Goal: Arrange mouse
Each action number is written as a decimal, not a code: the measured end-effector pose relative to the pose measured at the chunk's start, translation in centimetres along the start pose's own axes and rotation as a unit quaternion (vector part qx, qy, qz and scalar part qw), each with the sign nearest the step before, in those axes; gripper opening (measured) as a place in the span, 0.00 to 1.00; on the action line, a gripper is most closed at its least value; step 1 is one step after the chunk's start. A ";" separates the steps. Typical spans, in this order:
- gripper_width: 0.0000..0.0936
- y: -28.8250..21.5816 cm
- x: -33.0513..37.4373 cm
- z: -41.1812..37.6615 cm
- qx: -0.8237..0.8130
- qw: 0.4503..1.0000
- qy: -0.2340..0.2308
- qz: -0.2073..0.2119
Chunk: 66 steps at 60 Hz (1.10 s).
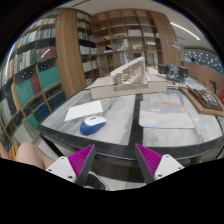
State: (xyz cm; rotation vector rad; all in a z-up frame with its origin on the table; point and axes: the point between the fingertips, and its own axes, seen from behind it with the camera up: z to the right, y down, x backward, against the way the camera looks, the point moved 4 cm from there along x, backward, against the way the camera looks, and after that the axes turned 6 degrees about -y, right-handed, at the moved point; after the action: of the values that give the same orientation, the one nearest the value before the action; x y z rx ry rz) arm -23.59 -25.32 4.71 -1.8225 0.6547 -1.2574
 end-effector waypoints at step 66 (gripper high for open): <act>0.43 -9.3 -18.3 -7.9 0.024 1.000 -0.018 0.005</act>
State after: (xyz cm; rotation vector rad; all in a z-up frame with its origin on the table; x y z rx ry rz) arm -37.93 -8.64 4.58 -1.7962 0.6073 -1.2208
